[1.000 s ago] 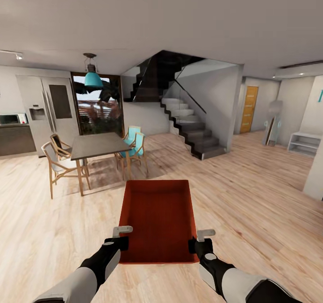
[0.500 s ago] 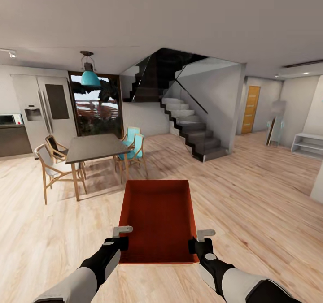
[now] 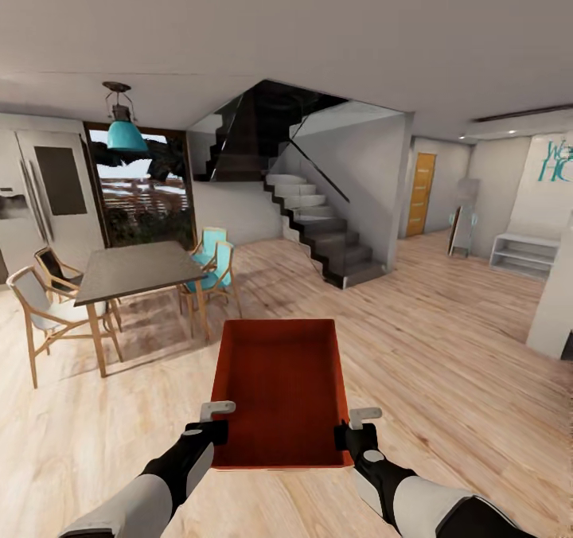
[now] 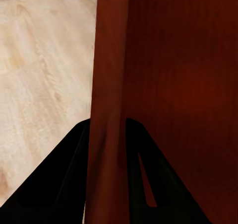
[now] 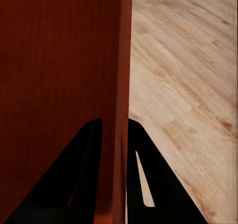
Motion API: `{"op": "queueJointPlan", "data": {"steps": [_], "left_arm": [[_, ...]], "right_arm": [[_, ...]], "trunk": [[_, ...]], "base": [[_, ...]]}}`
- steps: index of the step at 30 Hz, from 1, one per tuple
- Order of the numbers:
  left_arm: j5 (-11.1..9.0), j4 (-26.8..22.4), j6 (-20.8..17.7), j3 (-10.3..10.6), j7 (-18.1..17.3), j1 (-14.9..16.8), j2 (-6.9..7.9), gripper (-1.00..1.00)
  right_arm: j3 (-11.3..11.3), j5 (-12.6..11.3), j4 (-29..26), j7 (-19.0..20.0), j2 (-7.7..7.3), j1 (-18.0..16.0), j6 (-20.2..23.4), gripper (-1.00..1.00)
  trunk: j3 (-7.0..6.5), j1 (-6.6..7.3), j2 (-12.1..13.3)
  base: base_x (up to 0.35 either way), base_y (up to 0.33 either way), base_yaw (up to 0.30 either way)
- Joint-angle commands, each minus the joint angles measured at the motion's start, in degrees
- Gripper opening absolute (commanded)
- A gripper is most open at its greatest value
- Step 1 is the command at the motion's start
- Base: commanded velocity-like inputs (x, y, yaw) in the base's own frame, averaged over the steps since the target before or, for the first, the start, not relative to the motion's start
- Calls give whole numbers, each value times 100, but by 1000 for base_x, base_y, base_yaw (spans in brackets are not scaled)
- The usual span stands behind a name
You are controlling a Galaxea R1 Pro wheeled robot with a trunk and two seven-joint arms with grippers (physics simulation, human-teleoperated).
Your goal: Move the two storage containers from the living room to the garage. In the garage, place one container on the floor and stack the other container on top of it (either order is fine).
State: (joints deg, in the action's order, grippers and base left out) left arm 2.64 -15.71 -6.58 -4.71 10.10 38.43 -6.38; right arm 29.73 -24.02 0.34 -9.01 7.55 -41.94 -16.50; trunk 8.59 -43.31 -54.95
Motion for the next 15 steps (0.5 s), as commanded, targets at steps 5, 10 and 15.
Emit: {"op": "queueJointPlan", "data": {"steps": [5,10,15], "left_arm": [[123,-13,-45,-157,98,4,-3,-100],[123,-15,-45,-159,100,0,-3,-100],[123,-12,-45,-162,100,0,-3,-100]], "right_arm": [[-55,-147,10,-31,1,-7,-47,-100],[-55,-147,10,-31,1,-7,-47,-100],[-55,-147,10,-32,1,-7,-47,-100]], "trunk": [[8,-4,-6],[8,-4,-6],[8,-4,-6]], "base": [[321,3,-279],[322,59,-280],[322,114,-281]]}}
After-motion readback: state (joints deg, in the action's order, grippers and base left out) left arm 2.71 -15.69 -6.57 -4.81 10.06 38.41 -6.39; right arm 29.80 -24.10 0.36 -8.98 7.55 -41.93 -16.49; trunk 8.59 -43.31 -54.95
